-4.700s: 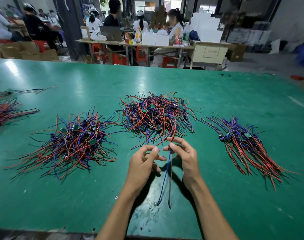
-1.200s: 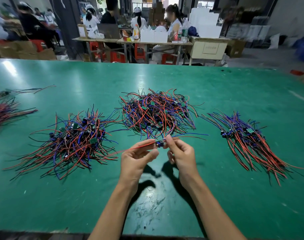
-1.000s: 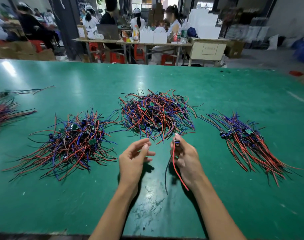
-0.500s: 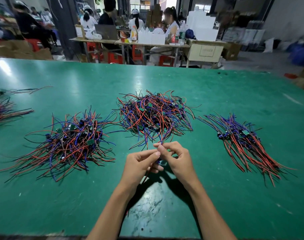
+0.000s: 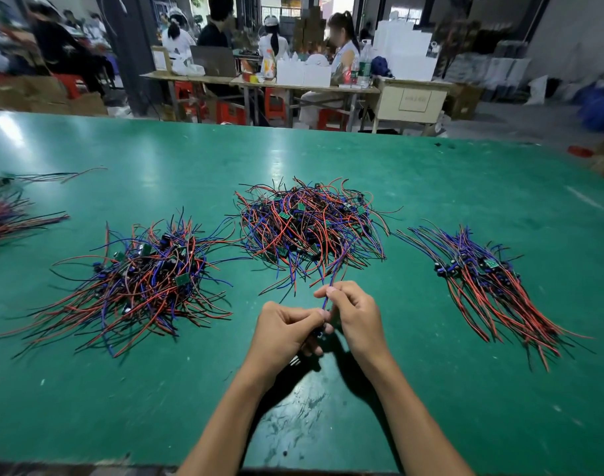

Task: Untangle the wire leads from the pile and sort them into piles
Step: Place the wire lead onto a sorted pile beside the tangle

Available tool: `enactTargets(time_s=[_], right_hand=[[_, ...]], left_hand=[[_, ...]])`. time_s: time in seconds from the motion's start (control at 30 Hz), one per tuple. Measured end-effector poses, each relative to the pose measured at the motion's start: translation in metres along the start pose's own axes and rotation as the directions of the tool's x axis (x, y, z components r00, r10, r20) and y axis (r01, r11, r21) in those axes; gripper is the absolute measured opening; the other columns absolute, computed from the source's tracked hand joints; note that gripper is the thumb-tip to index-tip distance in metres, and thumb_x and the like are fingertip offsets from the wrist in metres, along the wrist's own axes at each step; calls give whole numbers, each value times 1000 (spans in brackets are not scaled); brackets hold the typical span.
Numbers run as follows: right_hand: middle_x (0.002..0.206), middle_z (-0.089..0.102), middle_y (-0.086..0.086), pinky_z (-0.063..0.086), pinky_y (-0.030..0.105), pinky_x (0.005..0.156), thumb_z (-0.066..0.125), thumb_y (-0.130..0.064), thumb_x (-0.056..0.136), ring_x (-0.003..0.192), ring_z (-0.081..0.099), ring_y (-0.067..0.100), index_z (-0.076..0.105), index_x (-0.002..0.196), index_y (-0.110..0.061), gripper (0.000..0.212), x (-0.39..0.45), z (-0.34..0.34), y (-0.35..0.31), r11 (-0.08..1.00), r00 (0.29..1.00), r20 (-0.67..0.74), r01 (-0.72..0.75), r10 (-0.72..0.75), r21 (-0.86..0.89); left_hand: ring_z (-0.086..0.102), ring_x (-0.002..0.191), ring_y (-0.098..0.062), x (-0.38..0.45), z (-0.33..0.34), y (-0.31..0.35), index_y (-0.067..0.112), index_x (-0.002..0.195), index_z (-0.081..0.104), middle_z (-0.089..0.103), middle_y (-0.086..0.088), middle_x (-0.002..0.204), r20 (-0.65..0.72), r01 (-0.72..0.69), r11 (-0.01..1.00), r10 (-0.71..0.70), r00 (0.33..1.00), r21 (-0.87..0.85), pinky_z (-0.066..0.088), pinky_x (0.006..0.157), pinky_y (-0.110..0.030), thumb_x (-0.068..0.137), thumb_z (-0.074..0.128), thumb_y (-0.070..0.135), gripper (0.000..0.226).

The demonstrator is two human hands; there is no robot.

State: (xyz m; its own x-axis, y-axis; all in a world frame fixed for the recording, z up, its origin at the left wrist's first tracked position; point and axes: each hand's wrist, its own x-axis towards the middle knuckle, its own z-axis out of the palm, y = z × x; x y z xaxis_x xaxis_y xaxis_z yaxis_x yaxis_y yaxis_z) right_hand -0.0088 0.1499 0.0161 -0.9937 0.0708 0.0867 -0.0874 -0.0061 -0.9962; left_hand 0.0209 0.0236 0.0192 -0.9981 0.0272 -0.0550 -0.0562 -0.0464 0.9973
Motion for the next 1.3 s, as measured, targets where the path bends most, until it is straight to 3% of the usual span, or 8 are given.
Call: enactTargets(time_s=[0.13, 0.23, 0.33, 0.67, 0.77, 0.87, 0.97, 1.3], right_hand=[[67, 62, -12, 36, 26, 56, 58, -33, 83, 52, 44, 6, 77, 71, -30, 23, 6, -2, -2, 999, 992, -116, -44, 43, -4], [44, 36, -11, 23, 20, 41, 57, -35, 85, 39, 27, 7, 77, 73, -29, 24, 12, -8, -3, 990, 975, -190, -102, 119, 97], [48, 28, -5, 19, 17, 37, 55, -23, 94, 39, 23, 9, 76, 75, -22, 28, 20, -13, -3, 959, 951, -223, -159, 213, 236], [89, 65, 2, 32, 22, 37, 53, -12, 94, 43, 36, 9, 69, 83, -10, 20, 21, -24, -12, 824, 915, -235, -154, 327, 546], [90, 68, 4, 36, 22, 39, 54, -25, 101, 45, 40, 10, 77, 82, -13, 32, 20, -24, -10, 898, 961, -164, -139, 225, 417], [87, 75, 1, 40, 20, 44, 55, -48, 100, 50, 49, 9, 81, 94, -15, 42, 11, -19, -10, 970, 988, 94, -143, 126, 197], [75, 71, 3, 44, 18, 45, 64, -34, 99, 53, 59, 9, 80, 92, -13, 28, 4, -17, -8, 998, 981, 189, -47, 37, 49], [68, 72, 2, 44, 19, 40, 58, -28, 103, 52, 62, 13, 77, 88, -18, 26, 12, -31, -10, 971, 958, -269, -29, 94, 236]], left_hand=[[58, 42, -14, -1, -1, -1, 15, 76, 83, 76, -12, 75, 45, 3, 1000, -3, 999, 19, 42, 44, -19, 88, 75, 17, 14], [55, 41, -13, -4, -1, 0, 14, 76, 83, 77, -12, 78, 105, -14, 1000, 11, 994, 27, 42, 45, -19, 81, 78, 25, 13], [52, 41, -13, -5, -3, 0, 7, 78, 82, 77, -12, 77, 132, -35, 999, 29, 991, 41, 42, 46, -20, 88, 76, 13, 13], [47, 43, -12, -6, -5, 0, 6, 83, 82, 77, -13, 77, 212, -30, 997, 13, 977, 78, 39, 46, -20, 81, 76, 24, 19], [50, 43, -11, -5, -5, -1, 10, 85, 83, 78, -12, 81, 165, -13, 999, 6, 986, 40, 41, 45, -21, 91, 73, 14, 12], [51, 43, -12, -4, -4, -1, 16, 87, 84, 77, -12, 83, 90, -15, 999, 17, 996, -29, 42, 45, -21, 94, 68, 18, 17], [56, 44, -12, -3, -5, 3, 12, 90, 83, 77, -12, 79, 60, -11, 995, 17, 998, -101, 46, 46, -20, 95, 66, 25, 22], [58, 46, -16, -7, -8, 0, 12, 93, 82, 77, -10, 77, -60, -103, 995, 103, 993, 9, 49, 49, -21, 88, 77, 12, 7]])
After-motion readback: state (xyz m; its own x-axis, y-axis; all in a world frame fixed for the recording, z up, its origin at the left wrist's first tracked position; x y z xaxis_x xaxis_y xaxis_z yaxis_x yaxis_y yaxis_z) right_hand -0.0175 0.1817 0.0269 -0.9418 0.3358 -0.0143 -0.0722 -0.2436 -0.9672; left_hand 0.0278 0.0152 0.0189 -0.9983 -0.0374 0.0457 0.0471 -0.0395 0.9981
